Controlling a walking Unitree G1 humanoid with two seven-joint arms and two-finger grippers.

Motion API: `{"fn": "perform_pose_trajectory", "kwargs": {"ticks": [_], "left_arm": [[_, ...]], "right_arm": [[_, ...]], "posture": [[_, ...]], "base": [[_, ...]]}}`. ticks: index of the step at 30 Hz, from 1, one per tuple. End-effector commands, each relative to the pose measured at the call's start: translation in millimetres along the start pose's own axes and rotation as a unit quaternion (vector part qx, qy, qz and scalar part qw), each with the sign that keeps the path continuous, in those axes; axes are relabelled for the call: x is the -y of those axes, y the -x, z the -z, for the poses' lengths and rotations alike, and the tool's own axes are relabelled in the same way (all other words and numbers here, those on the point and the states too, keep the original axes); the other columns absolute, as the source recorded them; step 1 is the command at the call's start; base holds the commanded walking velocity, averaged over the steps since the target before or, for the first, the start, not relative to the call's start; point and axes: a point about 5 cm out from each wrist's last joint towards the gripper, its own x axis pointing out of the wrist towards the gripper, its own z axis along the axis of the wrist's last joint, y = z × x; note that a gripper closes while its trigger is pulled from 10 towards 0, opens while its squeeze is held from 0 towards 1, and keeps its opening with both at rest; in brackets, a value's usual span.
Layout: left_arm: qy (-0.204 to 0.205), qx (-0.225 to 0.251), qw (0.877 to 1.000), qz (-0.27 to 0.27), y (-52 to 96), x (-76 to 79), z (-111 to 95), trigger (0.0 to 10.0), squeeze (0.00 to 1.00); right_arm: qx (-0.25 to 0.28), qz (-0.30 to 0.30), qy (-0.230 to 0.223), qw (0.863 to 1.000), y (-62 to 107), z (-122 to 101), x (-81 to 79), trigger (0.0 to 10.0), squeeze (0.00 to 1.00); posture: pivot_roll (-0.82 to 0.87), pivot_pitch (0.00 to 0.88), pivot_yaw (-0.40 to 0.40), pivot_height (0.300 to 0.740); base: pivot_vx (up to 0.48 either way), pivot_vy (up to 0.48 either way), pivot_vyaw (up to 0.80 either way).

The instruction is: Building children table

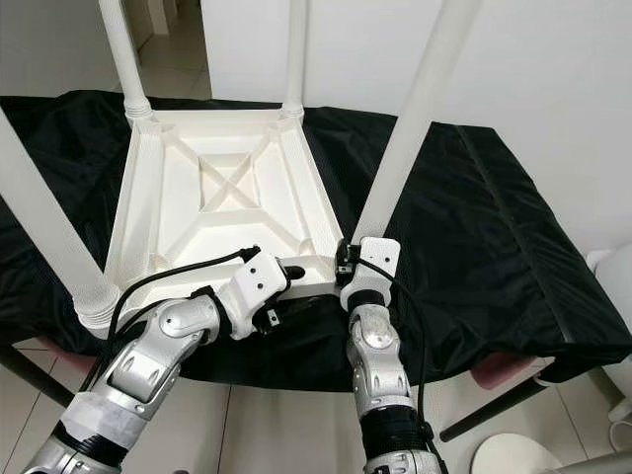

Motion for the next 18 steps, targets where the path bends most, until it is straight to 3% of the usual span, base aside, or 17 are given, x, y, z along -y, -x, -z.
{"fn": "perform_pose_trajectory", "kwargs": {"ticks": [1,4,5,7,11,16,17,18], "left_arm": [[-0.002,0.000,1.000,-0.014,-0.4,0.6,1,10.0,0.00],[-0.004,0.000,1.000,-0.014,-0.1,0.2,1,10.0,0.00],[-0.005,0.000,1.000,-0.014,0.1,-0.5,0,10.0,0.00],[-0.005,0.000,1.000,-0.014,0.1,-0.5,0,10.0,0.00],[-0.010,-0.002,1.000,-0.006,0.4,0.6,1,10.0,0.00],[-0.011,-0.002,1.000,-0.004,0.6,1.0,2,10.0,0.00],[-0.012,-0.003,1.000,-0.003,0.6,0.9,2,10.0,0.00],[-0.012,-0.003,1.000,-0.003,0.6,0.9,2,10.0,0.00]], "right_arm": [[-0.009,-0.005,-0.009,1.000,4.1,4,-4.5,10.0,0.00],[-0.009,-0.002,-0.011,1.000,4.8,4,-3.5,10.0,0.05],[-0.002,-0.015,-0.033,0.999,5.4,1,-5.4,10.0,1.00],[-0.002,-0.015,-0.033,0.999,5.4,1,-5.4,10.0,1.00],[0.025,-0.099,-0.040,0.994,7.3,-12,-7.2,10.0,1.00],[0.028,-0.111,-0.032,0.993,7.3,-15,-0.4,10.0,1.00],[0.029,-0.121,-0.028,0.992,7.3,-16,4.8,10.0,0.69],[0.029,-0.121,-0.028,0.992,7.3,-16,4.8,10.0,0.69]], "posture": [[0.05,0.017,-0.060,0.740],[0.06,0.015,-0.059,0.740],[0.05,0.014,-0.056,0.740],[0.05,0.014,-0.056,0.740],[0.04,0.011,-0.050,0.740],[0.04,0.004,-0.054,0.740],[0.04,0.000,-0.056,0.740],[0.04,0.000,-0.056,0.740]], "base": [[0.000,0.000,0.00],[0.000,0.000,0.00],[0.000,0.000,0.00],[0.000,0.000,0.00],[0.000,0.000,0.00],[0.000,0.000,0.00],[0.000,0.000,0.00],[0.000,0.000,0.00]]}}
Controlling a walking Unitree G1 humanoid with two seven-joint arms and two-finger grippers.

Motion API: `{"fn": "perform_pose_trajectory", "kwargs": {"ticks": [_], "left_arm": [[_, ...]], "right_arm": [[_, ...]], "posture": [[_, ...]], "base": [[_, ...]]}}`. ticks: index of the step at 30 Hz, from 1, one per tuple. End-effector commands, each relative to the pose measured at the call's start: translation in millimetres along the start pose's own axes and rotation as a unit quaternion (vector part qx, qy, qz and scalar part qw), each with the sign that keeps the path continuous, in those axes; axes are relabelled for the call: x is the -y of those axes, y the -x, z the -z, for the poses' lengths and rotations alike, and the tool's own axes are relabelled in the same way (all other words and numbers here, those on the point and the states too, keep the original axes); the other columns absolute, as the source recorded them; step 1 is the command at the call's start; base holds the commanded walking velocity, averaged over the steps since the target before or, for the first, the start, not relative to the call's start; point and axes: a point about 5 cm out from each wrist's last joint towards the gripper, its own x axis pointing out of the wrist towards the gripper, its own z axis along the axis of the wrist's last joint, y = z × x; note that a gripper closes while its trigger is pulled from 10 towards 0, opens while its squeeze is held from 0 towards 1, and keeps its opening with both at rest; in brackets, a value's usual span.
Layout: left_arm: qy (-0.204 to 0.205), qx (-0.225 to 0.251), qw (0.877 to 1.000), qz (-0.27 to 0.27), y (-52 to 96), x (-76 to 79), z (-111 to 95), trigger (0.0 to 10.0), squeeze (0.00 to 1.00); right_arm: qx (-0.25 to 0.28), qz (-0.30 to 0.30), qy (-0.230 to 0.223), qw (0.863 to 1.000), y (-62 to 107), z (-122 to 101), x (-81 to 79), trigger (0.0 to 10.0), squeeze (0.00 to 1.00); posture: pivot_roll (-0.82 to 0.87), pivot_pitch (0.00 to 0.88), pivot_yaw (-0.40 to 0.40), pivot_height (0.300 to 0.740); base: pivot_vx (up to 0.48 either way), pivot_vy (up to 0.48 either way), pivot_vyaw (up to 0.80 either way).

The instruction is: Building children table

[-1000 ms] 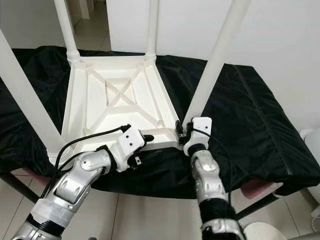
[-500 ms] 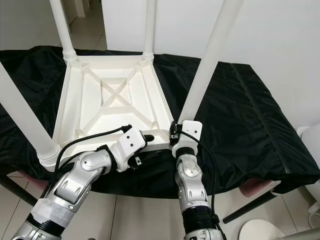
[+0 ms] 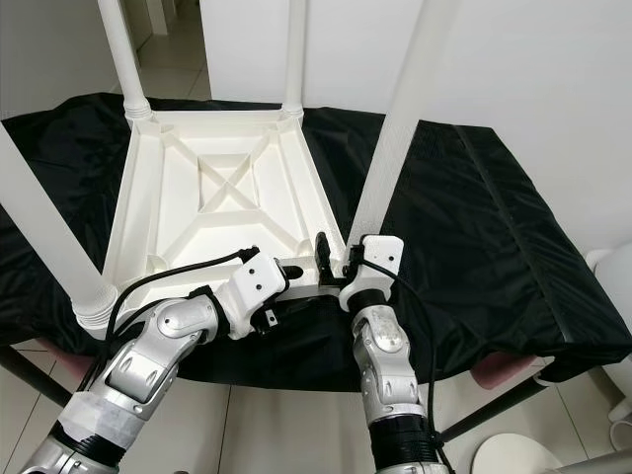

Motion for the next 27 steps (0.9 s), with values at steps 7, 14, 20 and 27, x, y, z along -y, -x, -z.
{"fn": "perform_pose_trajectory", "kwargs": {"ticks": [7,14,20,27], "left_arm": [[-0.004,-0.006,1.000,-0.006,-0.7,-0.5,4,10.0,0.00],[-0.006,-0.007,1.000,-0.008,0.2,-2.3,4,10.0,0.00],[-0.009,-0.006,1.000,-0.006,-1.1,-3.9,4,10.0,0.00],[-0.008,0.002,1.000,-0.002,-6.3,-2.0,0,10.0,0.00]], "right_arm": [[-0.034,-0.101,0.030,0.994,11.3,3,16.5,10.0,0.00],[-0.066,-0.154,0.063,0.984,14.2,6,35.8,10.0,0.00],[-0.083,-0.169,0.085,0.978,6.2,4,50.8,10.0,0.00],[-0.099,-0.181,0.102,0.973,-8.9,-1,66.1,0.0,0.00]], "posture": [[0.04,0.000,-0.063,0.740],[0.05,0.000,-0.056,0.740],[0.04,0.000,-0.047,0.740],[0.03,0.000,-0.049,0.740]], "base": [[0.000,0.000,0.00],[0.000,0.000,0.00],[0.000,0.000,0.00],[0.000,0.000,0.00]]}}
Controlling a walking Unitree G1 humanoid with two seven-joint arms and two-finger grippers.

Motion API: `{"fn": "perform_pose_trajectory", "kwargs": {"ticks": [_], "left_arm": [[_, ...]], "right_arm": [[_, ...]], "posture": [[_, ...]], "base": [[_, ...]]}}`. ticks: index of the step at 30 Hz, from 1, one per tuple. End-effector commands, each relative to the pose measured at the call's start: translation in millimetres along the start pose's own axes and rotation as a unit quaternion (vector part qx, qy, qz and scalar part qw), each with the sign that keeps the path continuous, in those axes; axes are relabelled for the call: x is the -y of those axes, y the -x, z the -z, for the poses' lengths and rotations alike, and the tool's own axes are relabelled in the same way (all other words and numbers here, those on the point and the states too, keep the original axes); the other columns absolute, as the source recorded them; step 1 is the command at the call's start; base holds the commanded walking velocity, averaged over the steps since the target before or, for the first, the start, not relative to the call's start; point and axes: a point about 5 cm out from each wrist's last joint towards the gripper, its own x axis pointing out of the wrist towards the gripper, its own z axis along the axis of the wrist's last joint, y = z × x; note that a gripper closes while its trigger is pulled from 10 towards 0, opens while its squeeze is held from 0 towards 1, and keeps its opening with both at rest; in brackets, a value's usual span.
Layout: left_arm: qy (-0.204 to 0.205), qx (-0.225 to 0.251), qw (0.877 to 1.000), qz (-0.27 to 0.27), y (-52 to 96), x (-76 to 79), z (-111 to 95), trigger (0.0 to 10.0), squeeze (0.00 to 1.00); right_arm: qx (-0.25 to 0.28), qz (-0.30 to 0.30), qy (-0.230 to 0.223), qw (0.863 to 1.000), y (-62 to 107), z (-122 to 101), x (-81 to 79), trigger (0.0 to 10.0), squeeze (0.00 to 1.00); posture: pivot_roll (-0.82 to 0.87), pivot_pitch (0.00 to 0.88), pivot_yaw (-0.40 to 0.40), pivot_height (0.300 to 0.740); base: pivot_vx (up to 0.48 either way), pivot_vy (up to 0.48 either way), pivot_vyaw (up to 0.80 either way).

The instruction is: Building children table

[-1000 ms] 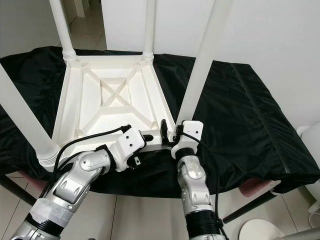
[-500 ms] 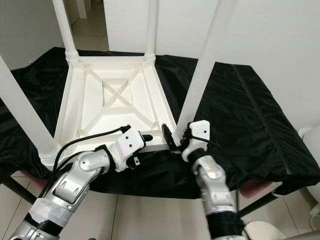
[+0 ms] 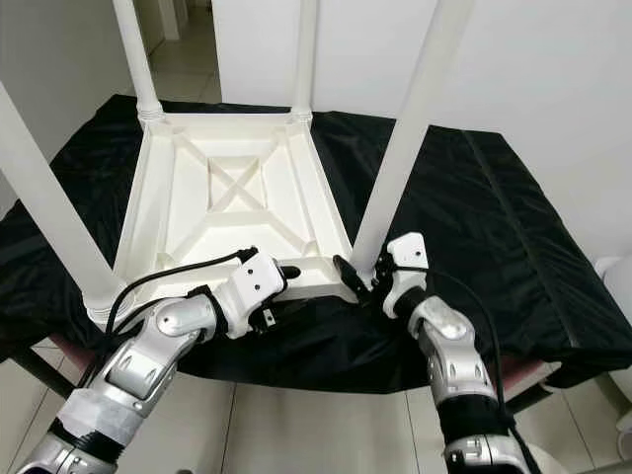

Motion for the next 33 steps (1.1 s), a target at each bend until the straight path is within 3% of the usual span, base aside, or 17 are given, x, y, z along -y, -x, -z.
{"fn": "perform_pose_trajectory", "kwargs": {"ticks": [1,10,11,14,18,25,27,33], "left_arm": [[-0.006,0.002,1.000,-0.004,-2.6,0.2,-1,10.0,0.00],[-0.001,0.002,1.000,-0.016,0.0,-0.8,0,10.0,0.00],[0.001,0.002,1.000,-0.018,0.4,-1.0,0,10.0,0.00],[0.002,0.001,1.000,-0.020,1.0,-1.2,0,10.0,0.00],[0.005,0.000,1.000,-0.021,1.0,0.2,1,10.0,0.00],[0.008,0.002,1.000,-0.020,-0.3,1.6,0,10.0,0.00],[0.010,0.001,1.000,-0.019,0.1,1.9,0,10.0,0.00],[0.011,0.001,1.000,-0.019,0.7,1.8,1,10.0,0.00]], "right_arm": [[-0.005,0.001,0.003,1.000,1.7,1,6.2,0.0,0.00],[-0.026,-0.019,-0.011,0.999,5.0,8,8.9,0.0,0.00],[-0.026,-0.018,-0.015,0.999,4.9,9,8.3,10.0,0.00],[-0.023,-0.013,-0.020,0.999,4.1,8,7.5,10.0,0.00],[-0.014,0.071,-0.021,0.997,-5.3,7,8.7,10.0,0.00],[-0.004,0.135,-0.032,0.990,-11.3,4,1.2,10.0,0.00],[-0.005,0.193,-0.056,0.980,-11.8,4,-1.2,10.0,0.00],[-0.004,0.261,-0.081,0.962,-12.3,6,-11.0,10.0,0.00]], "posture": [[0.03,0.000,-0.049,0.740],[0.04,0.002,-0.064,0.740],[0.04,0.012,-0.069,0.740],[0.04,0.019,-0.071,0.740],[0.03,0.027,-0.067,0.740],[0.02,0.040,-0.062,0.740],[0.02,0.045,-0.060,0.740],[0.02,0.048,-0.058,0.740]], "base": [[0.000,0.000,0.00],[0.000,0.000,0.00],[0.000,0.000,0.00],[0.000,0.000,0.00],[0.000,0.000,0.00],[0.000,0.000,0.00],[0.000,0.000,0.00],[0.000,0.000,0.00]]}}
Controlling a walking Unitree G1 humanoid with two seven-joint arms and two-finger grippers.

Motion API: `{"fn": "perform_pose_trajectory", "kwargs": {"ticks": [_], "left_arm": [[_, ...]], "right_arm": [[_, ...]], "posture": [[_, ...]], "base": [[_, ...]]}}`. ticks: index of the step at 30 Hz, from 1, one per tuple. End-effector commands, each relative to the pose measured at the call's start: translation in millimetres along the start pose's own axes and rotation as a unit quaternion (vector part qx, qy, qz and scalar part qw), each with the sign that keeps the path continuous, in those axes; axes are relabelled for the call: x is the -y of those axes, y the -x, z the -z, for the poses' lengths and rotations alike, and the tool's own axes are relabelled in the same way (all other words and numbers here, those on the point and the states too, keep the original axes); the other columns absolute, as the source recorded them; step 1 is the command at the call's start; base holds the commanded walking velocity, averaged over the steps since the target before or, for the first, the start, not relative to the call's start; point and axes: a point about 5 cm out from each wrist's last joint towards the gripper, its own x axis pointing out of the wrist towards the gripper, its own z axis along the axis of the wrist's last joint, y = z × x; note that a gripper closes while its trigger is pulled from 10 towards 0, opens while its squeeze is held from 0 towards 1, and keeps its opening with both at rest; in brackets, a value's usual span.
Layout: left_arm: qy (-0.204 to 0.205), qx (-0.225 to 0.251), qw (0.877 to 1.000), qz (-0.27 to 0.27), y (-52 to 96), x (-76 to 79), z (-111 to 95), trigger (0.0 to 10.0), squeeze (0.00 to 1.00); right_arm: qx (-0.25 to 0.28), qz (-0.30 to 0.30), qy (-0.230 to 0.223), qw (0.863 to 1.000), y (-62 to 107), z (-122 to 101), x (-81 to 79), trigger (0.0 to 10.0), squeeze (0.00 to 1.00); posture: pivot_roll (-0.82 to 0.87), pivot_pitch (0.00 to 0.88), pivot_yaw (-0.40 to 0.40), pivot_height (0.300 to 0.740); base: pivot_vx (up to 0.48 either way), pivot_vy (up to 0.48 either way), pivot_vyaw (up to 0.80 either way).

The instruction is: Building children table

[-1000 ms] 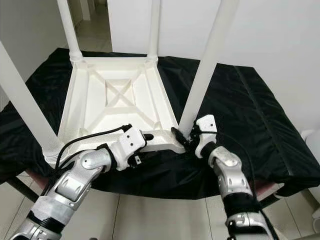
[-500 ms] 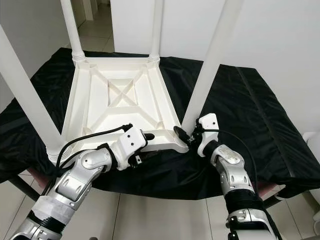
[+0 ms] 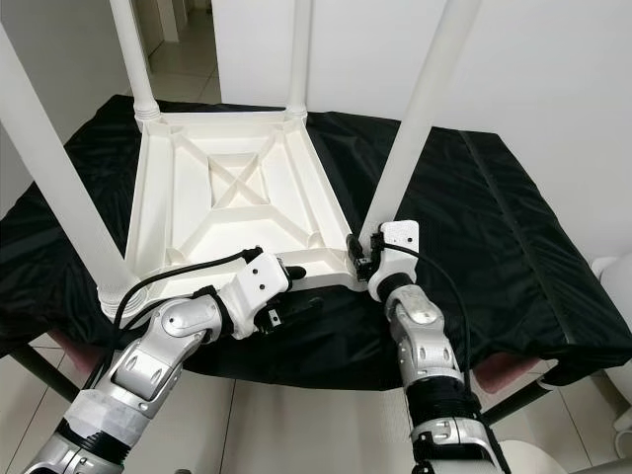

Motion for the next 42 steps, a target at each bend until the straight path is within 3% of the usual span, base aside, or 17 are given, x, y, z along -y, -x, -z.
{"fn": "perform_pose_trajectory", "kwargs": {"ticks": [1,8,12,17,18,19,28,29,30,31,42], "left_arm": [[0.004,-0.002,1.000,-0.018,0.7,-1.0,0,10.0,0.00],[0.005,0.000,1.000,-0.019,-1.1,-0.5,-1,10.0,0.00],[0.005,-0.001,1.000,-0.020,-1.6,-0.1,0,10.0,0.00],[0.002,-0.002,1.000,-0.020,-2.7,0.5,0,10.0,0.00],[0.001,-0.002,1.000,-0.020,-3.2,0.4,0,10.0,0.00],[0.001,-0.001,1.000,-0.021,-3.4,0.4,0,10.0,0.00],[-0.001,-0.002,1.000,-0.019,-3.1,1.1,0,10.0,0.00],[-0.001,-0.002,1.000,-0.019,-3.1,1.1,0,10.0,0.00],[-0.001,-0.002,1.000,-0.019,-3.1,1.1,0,10.0,0.00],[-0.002,-0.002,1.000,-0.020,-2.8,0.9,0,10.0,0.00],[-0.006,-0.005,1.000,-0.021,-1.3,1.2,1,10.0,0.00]], "right_arm": [[-0.013,0.060,-0.011,0.998,4.8,6,6.5,10.0,0.00],[0.001,0.174,-0.030,0.984,14.5,10,-18.9,10.0,0.00],[0.003,0.162,-0.028,0.986,13.9,9,-25.8,10.0,0.00],[0.006,0.156,-0.020,0.988,15.3,8,-21.8,10.0,0.00],[0.008,0.156,-0.021,0.987,16.0,7,-21.9,10.0,0.67],[0.013,0.150,-0.026,0.988,16.7,6,-22.8,10.0,1.00],[0.018,0.128,-0.011,0.992,20.6,5,-16.9,10.0,1.00],[0.014,0.114,-0.015,0.993,20.6,7,-15.7,10.0,0.84],[0.014,0.114,-0.015,0.993,20.6,7,-15.7,10.0,0.84],[0.011,0.083,-0.018,0.996,20.5,8,-14.4,10.0,0.00],[0.012,-0.057,0.010,0.998,19.9,1,-11.6,10.0,0.00]], "posture": [[0.02,0.048,-0.057,0.740],[0.02,0.047,-0.062,0.740],[0.02,0.048,-0.066,0.740],[0.02,0.043,-0.070,0.740],[0.02,0.039,-0.071,0.740],[0.02,0.038,-0.072,0.740],[0.02,0.028,-0.074,0.740],[0.02,0.027,-0.075,0.740],[0.02,0.027,-0.075,0.740],[0.03,0.027,-0.075,0.740],[0.03,0.020,-0.074,0.740]], "base": [[0.000,0.000,0.00],[0.000,0.000,0.00],[0.000,0.000,0.00],[0.000,0.000,0.00],[0.000,0.000,0.00],[0.000,0.000,0.00],[0.000,0.000,0.00],[0.000,0.000,0.00],[0.000,0.000,0.00],[0.000,0.000,0.00],[0.000,0.000,0.00]]}}
